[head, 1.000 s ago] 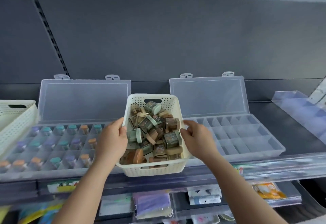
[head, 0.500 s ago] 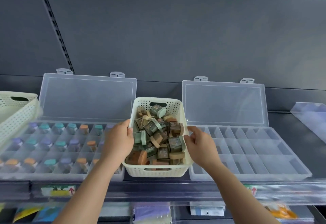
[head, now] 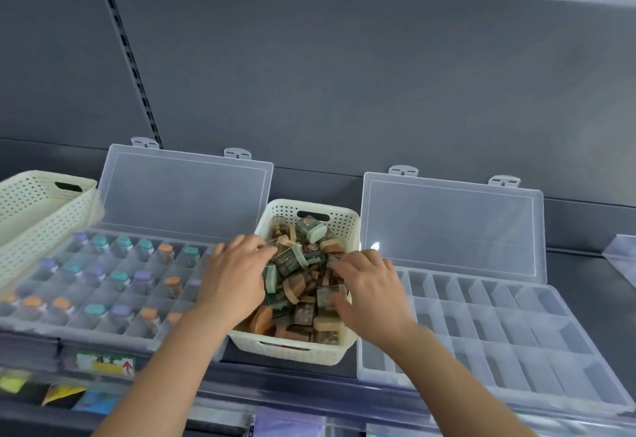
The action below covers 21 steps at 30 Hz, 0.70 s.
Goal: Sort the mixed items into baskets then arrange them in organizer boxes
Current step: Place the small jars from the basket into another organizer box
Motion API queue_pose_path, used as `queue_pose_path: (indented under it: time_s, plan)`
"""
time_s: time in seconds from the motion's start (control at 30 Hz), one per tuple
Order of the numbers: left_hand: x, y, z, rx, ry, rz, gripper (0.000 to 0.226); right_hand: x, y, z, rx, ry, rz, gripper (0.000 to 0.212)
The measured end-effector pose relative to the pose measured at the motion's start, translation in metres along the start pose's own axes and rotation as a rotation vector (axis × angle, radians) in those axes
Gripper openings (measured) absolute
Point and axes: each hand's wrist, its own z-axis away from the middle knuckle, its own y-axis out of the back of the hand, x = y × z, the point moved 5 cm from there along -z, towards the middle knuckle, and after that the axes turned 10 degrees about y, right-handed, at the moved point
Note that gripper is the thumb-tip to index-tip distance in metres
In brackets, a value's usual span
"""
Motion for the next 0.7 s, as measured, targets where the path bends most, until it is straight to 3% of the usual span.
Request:
queue_pose_path:
  time_s: [0.1, 0.2, 0.33, 0.47, 0.6, 0.7]
  plan:
    - [0.013, -0.011, -0.001, -0.170, -0.053, -0.067, 0.064, -0.004, -0.009, -0.008, -0.198, 0.136, -0.003, 0.026]
    - [0.015, -0.013, -0.003, -0.215, -0.035, -0.093, 0.057, -0.007, -0.015, -0.013, -0.247, 0.185, 0.048, 0.024]
    - [0.014, -0.007, -0.003, -0.204, -0.030, -0.018, 0.048, -0.006, -0.013, -0.015, -0.200, 0.201, 0.054, 0.029]
    - [0.014, 0.014, -0.010, -0.141, 0.030, 0.212, 0.050, 0.003, 0.004, -0.018, -0.069, 0.141, -0.124, 0.033]
    - [0.031, 0.037, -0.016, -0.004, 0.052, 0.369, 0.044, 0.028, 0.025, -0.014, 0.121, -0.033, -0.303, 0.046]
    - [0.057, 0.044, -0.022, -0.005, -0.002, 0.498, 0.033, 0.057, 0.033, -0.005, 0.184, -0.181, -0.454, 0.059]
